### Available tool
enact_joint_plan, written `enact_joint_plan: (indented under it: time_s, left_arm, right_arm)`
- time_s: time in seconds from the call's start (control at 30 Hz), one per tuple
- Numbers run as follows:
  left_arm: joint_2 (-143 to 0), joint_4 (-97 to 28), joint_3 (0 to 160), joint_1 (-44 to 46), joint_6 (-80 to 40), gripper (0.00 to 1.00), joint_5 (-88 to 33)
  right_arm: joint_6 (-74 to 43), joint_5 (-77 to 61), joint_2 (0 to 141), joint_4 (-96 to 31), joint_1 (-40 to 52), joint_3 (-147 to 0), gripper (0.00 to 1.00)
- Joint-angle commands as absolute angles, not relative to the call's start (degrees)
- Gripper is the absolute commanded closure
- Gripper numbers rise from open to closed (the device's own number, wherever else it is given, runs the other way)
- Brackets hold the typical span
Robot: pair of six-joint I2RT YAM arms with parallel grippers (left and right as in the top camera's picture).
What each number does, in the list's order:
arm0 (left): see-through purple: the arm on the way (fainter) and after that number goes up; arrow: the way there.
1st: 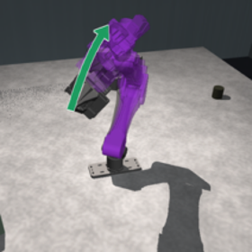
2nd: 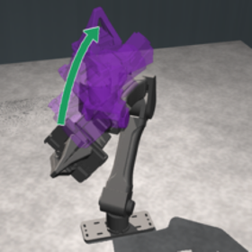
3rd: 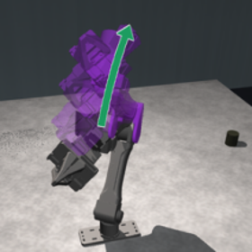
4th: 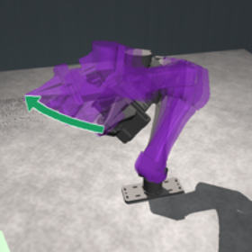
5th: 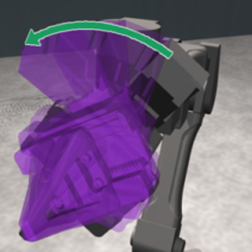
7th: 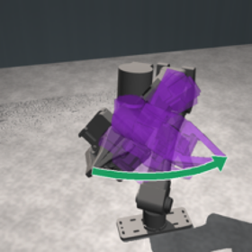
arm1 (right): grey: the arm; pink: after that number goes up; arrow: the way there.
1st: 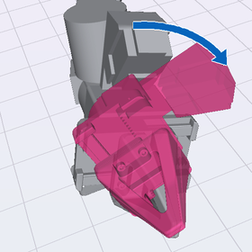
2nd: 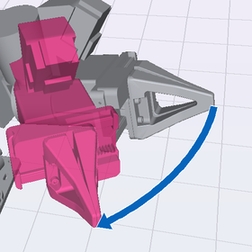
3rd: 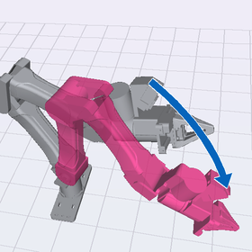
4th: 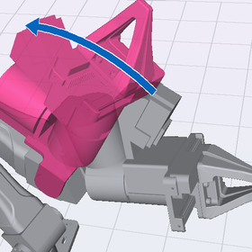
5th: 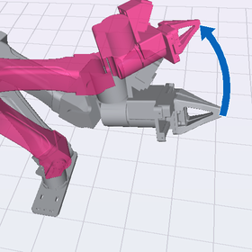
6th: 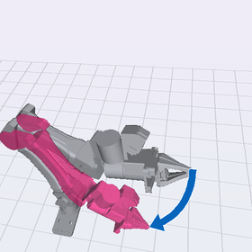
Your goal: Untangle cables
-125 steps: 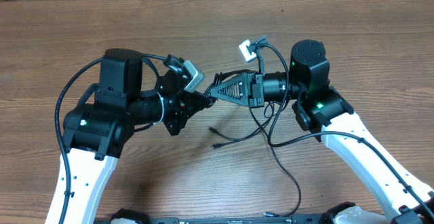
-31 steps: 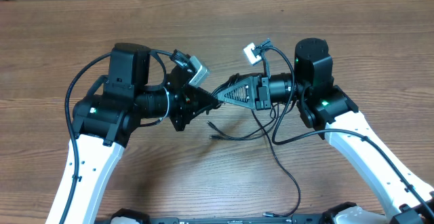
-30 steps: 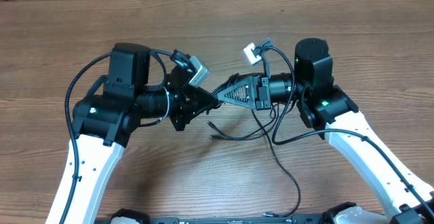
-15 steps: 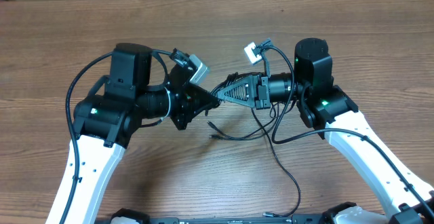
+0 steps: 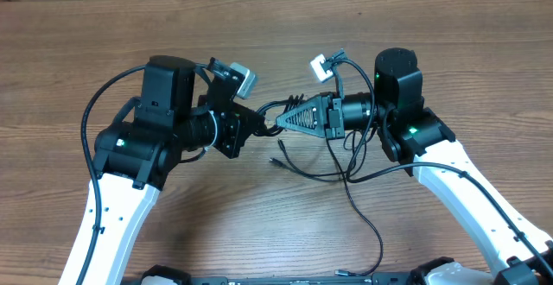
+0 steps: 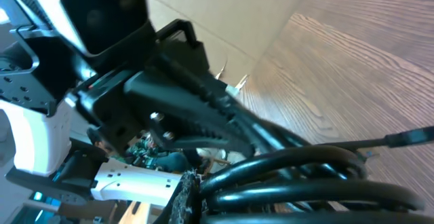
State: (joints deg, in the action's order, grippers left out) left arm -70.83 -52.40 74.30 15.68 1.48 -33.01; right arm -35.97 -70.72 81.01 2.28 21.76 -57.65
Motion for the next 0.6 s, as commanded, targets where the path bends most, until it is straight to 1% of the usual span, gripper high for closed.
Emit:
enact_joint_plan:
  time_s: [0.0, 0.2, 0.43, 0.57]
  left_arm:
    - [-71.0, -52.7, 75.2, 15.3, 0.6, 0.96, -25.3]
    - [-71.0, -55.9, 75.2, 15.4, 0.6, 0.96, -20.4]
    - [-71.0, -59.4, 75.2, 15.4, 0.6, 0.96, -11.7]
    - [-71.0, -59.7, 75.2, 15.4, 0.7, 0.96, -9.8]
  right_arm:
    - [-35.5, -78.5, 80.2, 4.5, 22.1, -57.7, 0.96]
    - [-36.2, -82.4, 80.1, 10.5, 22.1, -57.7, 0.96]
    - [-36.2, -83.7, 80.1, 12.0, 22.1, -57.7, 0.96]
    - [-36.2, -84.5, 80.1, 12.0, 22.1, -57.7, 0.96]
